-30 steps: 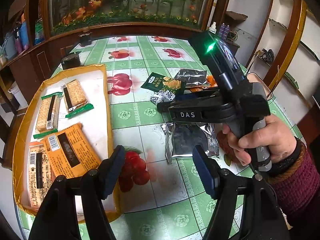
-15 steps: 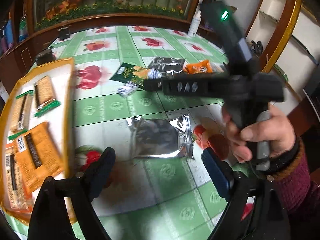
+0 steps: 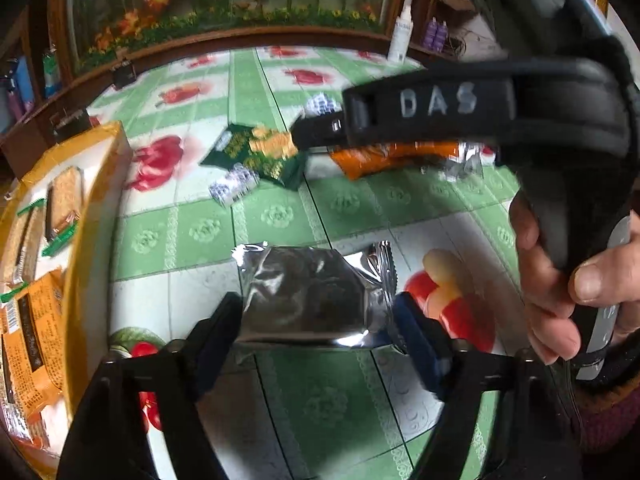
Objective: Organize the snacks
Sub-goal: 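Grasp the silver foil pack with the left tool and lift it, then carry the foil pack over the tray with the left tool while the right tool drops a blue-white pack in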
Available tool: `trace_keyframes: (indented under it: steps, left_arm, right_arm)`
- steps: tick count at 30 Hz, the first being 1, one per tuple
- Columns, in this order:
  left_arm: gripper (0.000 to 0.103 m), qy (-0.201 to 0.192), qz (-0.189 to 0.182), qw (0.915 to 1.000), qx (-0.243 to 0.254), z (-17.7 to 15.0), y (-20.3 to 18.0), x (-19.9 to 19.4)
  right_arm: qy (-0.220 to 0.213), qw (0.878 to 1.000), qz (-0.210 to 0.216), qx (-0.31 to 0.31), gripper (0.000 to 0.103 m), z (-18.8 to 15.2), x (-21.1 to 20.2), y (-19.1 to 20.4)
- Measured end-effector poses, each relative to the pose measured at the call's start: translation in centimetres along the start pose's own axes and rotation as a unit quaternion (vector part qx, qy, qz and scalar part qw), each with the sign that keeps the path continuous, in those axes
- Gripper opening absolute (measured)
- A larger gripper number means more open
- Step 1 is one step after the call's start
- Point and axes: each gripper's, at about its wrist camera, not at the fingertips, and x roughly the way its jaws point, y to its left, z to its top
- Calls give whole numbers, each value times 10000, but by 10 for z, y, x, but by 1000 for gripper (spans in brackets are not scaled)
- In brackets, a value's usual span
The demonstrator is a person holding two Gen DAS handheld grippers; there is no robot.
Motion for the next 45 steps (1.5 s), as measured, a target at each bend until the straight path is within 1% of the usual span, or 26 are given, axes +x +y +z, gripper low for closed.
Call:
trace_keyframes:
  steps: [5, 8, 9, 10, 12, 13, 14, 16, 18, 22, 30, 34, 41, 45]
  left_arm:
    - [74, 4, -52, 10000, -67, 1, 4, -2]
    - [81, 94, -110, 9999, -72, 3, 6, 1]
    - [86, 143, -131, 9998, -99, 4, 6, 4]
    - [87, 219, -136, 9996, -109, 4, 6, 8]
    - [86, 211, -28, 9998, 37, 3, 3, 11]
    - [81, 213, 102, 9996, 154, 2, -1, 13]
    - [79, 169, 199, 9994, 216, 1, -3, 13]
    - [75, 107, 167, 9996, 203, 0, -5, 12]
    - [74, 75, 131, 9998, 137, -1, -4, 10]
    - [73, -7, 47, 10000, 33, -4, -2, 2]
    - [73, -119, 1, 9999, -27, 1, 1, -8]
    - [73, -238, -22, 9997, -81, 3, 5, -20]
    - [73, -448, -6, 9986, -275, 7, 22, -41]
    - [74, -595, 62, 9971, -461, 7, 39, -56]
  right_arm:
    - [64, 10000, -17, -7, 33, -1, 3, -1]
    - [128, 9999, -36, -2, 33, -2, 7, -1]
    - [131, 9999, -38, 6, 33, -2, 8, -2]
    - [131, 9999, -41, 9, 33, -2, 8, -2]
    - [122, 9999, -50, 19, 33, -2, 8, -3]
    - [113, 9999, -60, 34, 33, -2, 8, -4]
    - [106, 9999, -63, 58, 33, -1, 7, -5]
    - [93, 9999, -62, 97, 33, -1, 7, -7]
    - [77, 9999, -62, 105, 33, -1, 6, -8]
    - [39, 9999, -47, 84, 33, -1, 3, -6]
    - [19, 9999, -63, 93, 33, -1, 2, -6]
    - [9, 9999, -75, 77, 33, -1, 2, -6]
    - [3, 10000, -55, 23, 33, -1, 2, -1]
    - [4, 10000, -34, 23, 33, -1, 2, 1]
